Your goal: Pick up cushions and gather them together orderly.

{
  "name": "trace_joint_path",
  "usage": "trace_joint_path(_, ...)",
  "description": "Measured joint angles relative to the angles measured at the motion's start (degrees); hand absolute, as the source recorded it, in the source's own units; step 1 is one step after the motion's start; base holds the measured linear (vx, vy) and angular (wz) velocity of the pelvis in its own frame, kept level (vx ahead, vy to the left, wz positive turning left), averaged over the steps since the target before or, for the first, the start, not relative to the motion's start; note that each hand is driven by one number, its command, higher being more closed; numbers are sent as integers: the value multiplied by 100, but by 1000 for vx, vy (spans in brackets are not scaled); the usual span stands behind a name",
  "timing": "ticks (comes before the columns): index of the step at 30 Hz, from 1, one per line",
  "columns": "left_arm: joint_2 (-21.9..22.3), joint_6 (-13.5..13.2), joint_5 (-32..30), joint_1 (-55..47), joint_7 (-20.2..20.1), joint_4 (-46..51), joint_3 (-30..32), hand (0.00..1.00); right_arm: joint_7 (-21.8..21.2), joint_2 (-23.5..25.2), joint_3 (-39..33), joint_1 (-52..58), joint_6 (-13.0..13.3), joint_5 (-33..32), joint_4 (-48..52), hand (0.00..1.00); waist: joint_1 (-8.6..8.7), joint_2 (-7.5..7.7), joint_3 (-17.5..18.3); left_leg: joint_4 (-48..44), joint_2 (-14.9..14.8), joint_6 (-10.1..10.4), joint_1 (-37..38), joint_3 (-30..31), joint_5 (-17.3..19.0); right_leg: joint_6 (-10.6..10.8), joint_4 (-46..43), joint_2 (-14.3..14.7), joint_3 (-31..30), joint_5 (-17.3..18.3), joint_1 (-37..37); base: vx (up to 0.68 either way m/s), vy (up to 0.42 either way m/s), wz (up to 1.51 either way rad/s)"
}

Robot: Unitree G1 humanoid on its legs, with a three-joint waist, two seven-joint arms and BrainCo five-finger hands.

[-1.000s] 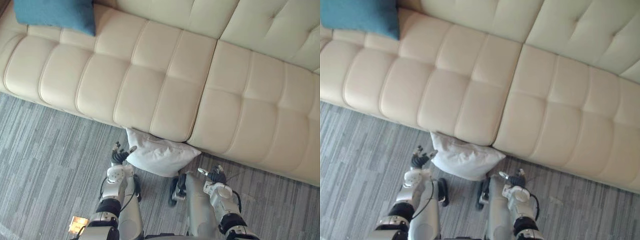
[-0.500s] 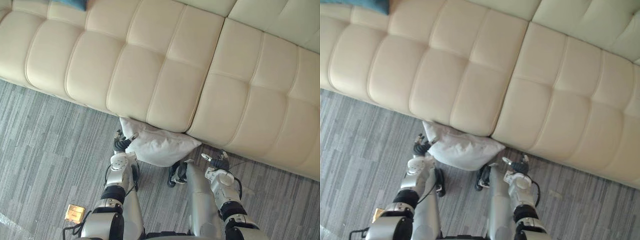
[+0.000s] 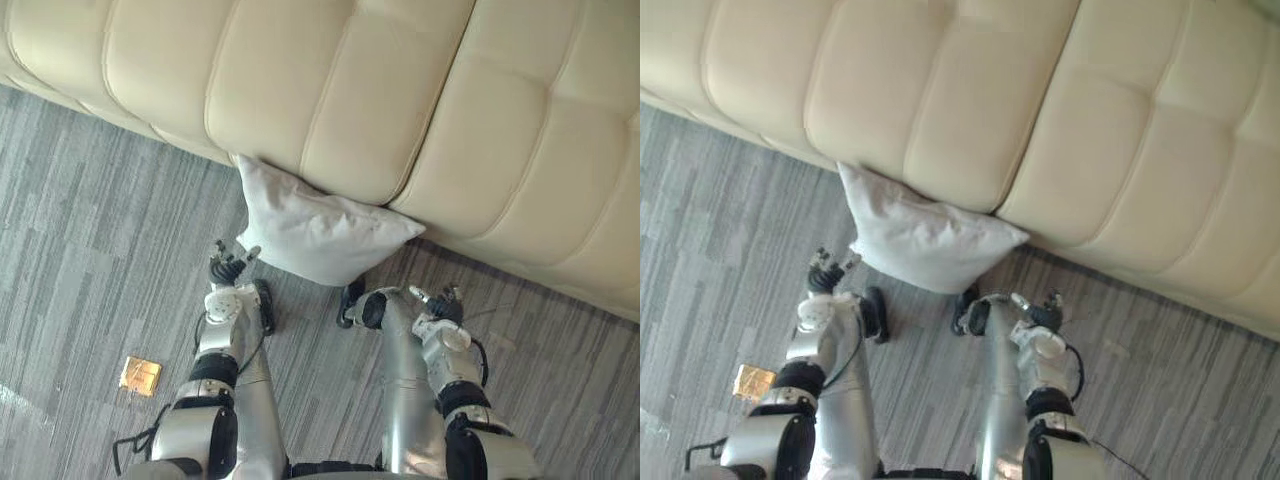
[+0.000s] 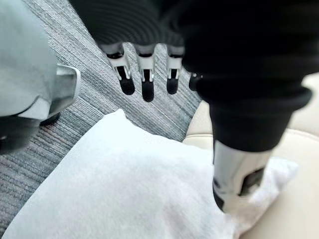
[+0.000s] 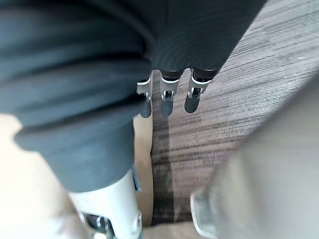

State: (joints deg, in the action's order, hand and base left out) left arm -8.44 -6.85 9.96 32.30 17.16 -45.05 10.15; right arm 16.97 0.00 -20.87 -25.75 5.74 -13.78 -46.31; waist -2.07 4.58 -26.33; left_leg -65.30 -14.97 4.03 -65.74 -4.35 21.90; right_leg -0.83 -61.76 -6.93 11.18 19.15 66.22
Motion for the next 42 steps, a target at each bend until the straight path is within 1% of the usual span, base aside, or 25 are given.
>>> trace_joint_path(1, -147, -1, -34, 301, 7, 13, -3, 0, 1, -3, -145, -258, 1, -30, 1, 0, 34, 23, -123, -12, -2, -4, -158, 1, -48, 36, 0, 1, -9, -87, 156, -117, 5, -6)
trace_joint_path(3, -327, -3, -42, 626, 13, 128, -15, 0, 12, -23, -327, -600, 3, -99, 12, 0, 103, 46, -209, -36, -7, -25, -403, -11, -97, 14, -1, 4, -26, -156, 411, -86, 19, -6)
trace_joint_path(4, -452, -13, -87, 864, 22, 220, -44, 0, 53, -62, -376, -862, 17, -139, 33, 0, 157, 43, -257, -59, -18, -6, -609, -17, -145, 66, -3, 5, -39, -226, 611, -63, 29, -8)
trace_joint_path(5, -487, -14, -90, 924, 26, 236, -62, 0, 64, -78, -377, -932, 25, -152, 36, 0, 168, 40, -265, -63, -22, -8, -670, -21, -148, 69, -3, 5, -42, -236, 672, -54, 36, -9)
trace_joint_path(7, -632, -14, -93, 1313, 51, 277, -165, 0, 127, -187, -372, -1292, 41, -214, 48, 0, 195, 40, -401, -71, -38, -47, -863, -77, -173, 47, -3, 4, -91, -295, 901, -43, 36, -8)
trace_joint_path(8, -701, -14, -94, 1581, 85, 298, -281, 0, 180, -262, -367, -1550, 46, -223, 53, 0, 197, 35, -455, -68, -43, -75, -1023, -138, -197, 94, -4, 4, -138, -369, 1096, -43, 39, -9)
trace_joint_path(10, -765, -15, -96, 1872, 158, 345, -352, 0, 229, -288, -319, -1879, 73, -255, 74, 0, 222, 32, -484, -73, -43, -56, -1238, -163, -233, 68, -7, 4, -174, -434, 1338, -34, 34, -9)
trace_joint_path(11, -797, -15, -98, 2095, 189, 375, -452, 0, 265, -284, -196, -2101, 86, -257, 128, 0, 220, 30, -566, -85, -44, -32, -1340, -162, -250, 119, -15, 4, -169, -473, 1440, -17, 24, -4)
trace_joint_path(13, -817, -15, -101, 2297, 285, 382, -561, 0, 329, -253, 76, -2261, 101, -259, 305, 0, 221, 36, -604, -83, -42, 3, -1462, -162, -289, 118, -37, -5, -163, -477, 1573, -3, 7, 3)
trace_joint_path(14, -821, -15, -101, 2420, 396, 395, -615, 100, 396, -223, 328, -2468, 131, -260, 326, 0, 218, 29, -609, -84, -41, 17, -1563, -152, -297, 121, -62, -14, -152, -475, 1679, 0, 7, 6)
trace_joint_path(17, -818, -11, -100, 2551, 505, 406, -708, 100, 474, -171, 662, -2676, 154, -264, 419, 0, 185, 28, -609, -73, -36, 38, -1646, -146, -311, 125, -82, -18, -148, -472, 1767, -1, 4, 3)
trace_joint_path(18, -829, -1, -99, 2570, 578, 463, -712, 100, 569, -116, 775, -2704, 161, -303, 512, 100, 187, 27, -610, -64, -31, 45, -1673, -135, -323, 125, -80, -22, -138, -472, 1792, -7, 6, 4)
trace_joint_path(21, -817, 9, -99, 2581, 782, 519, -729, 100, 615, -28, 1081, -2702, 224, -424, 524, 100, 219, 27, -610, 31, 16, 37, -1680, -122, -391, 115, -29, -42, -123, -479, 1795, -21, 2, 10)
trace_joint_path(23, -813, 15, -98, 2606, 829, 520, -734, 100, 611, -6, 1305, -2705, 281, -486, 584, 100, 216, 27, -610, 91, 46, 63, -1681, -99, -426, 102, 2, -46, -111, -496, 1795, -27, -4, 9)
trace_joint_path(26, -802, 79, -92, 2615, 901, 622, -762, 100, 611, 6, 1501, -2695, 282, -680, 687, 100, 212, 27, -610, 119, 61, 86, -1684, -74, -485, 88, -4, -84, -60, -507, 1791, -22, -5, 6)
trace_joint_path(28, -760, 97, -80, 2614, 923, 633, -783, 100, 611, -35, 1704, -2607, 287, -828, 757, 100, 214, 25, -609, 110, 80, 153, -1683, -15, -528, 85, -35, -98, -24, -511, 1761, -18, 0, 4)
trace_joint_path(32, -641, 107, -72, 2516, 1019, 804, -830, 100, 611, -62, 1911, -2400, 287, -888, 954, 100, 200, 22, -607, 107, 113, 185, -1577, 47, -579, 85, -78, -130, 19, -511, 1640, -28, -4, 8)
trace_joint_path(35, -562, 107, -64, 2177, 1018, 1022, -1055, 100, 620, -78, 1938, -1988, 248, -888, 956, 100, 183, 9, -594, 260, 141, 170, -1171, 56, -630, 62, 63, -131, 58, -524, 1208, -36, -9, 4)
trace_joint_path(36, -486, 107, -63, 1962, 1015, 1186, -1215, 100, 629, -106, 1942, -1744, 180, -886, 957, 100, 171, -5, -587, 446, 159, 152, -896, 18, -669, 7, 248, -122, 64, -557, 944, -66, -17, 7)
trace_joint_path(37, -457, 107, -64, 1889, 1014, 1240, -1262, 100, 633, -114, 1946, -1673, 159, -884, 958, 100, 171, -11, -585, 509, 164, 136, -803, 4, -682, -7, 322, -117, 70, -564, 847, -68, -18, 2)
trace_joint_path(38, -355, 106, -65, 1629, 1014, 1394, -1395, 100, 669, -129, 1974, -1441, 76, -882, 959, 100, 171, -29, -576, 726, 180, 126, -486, -22, -722, -55, 561, -94, 98, -607, 522, -71, -13, -5)
trace_joint_path(39, -277, 88, -62, 1377, 1014, 1580, -1480, 100, 666, -133, 2137, -1086, 83, -878, 1453, 100, 183, -31, -575, 903, 187, 112, -160, -65, -748, -189, 774, -70, 110, -705, 198, -66, -10, -7)
trace_joint_path(40, -250, 83, -59, 1283, 1017, 1663, -1486, 100, 663, -131, 2210, -947, 91, -874, 1716, 100, 193, -32, -574, 975, 185, 111, -16, -83, -758, -208, 852, -55, 110, -721, 63, -62, -9, -10)
trace_joint_path(41, -185, -18, -26, 1068, 1024, 1814, -1495, 100, 660, -134, 2353, -632, 196, -868, 2300, 100, 198, -48, -545, 1191, 173, 103, 398, -134, -783, -252, 1104, -5, 110, -787, -351, -37, -11, -6)
trace_joint_path(42, -156, -85, -10, 852, 1024, 2066, -1557, 100, 651, -135, 2368, -402, 399, -865, 2721, 100, 202, -88, -502, 1419, 197, 76, 810, -180, -811, -228, 1337, 9, 121, -838, -752, -23, -10, -5)
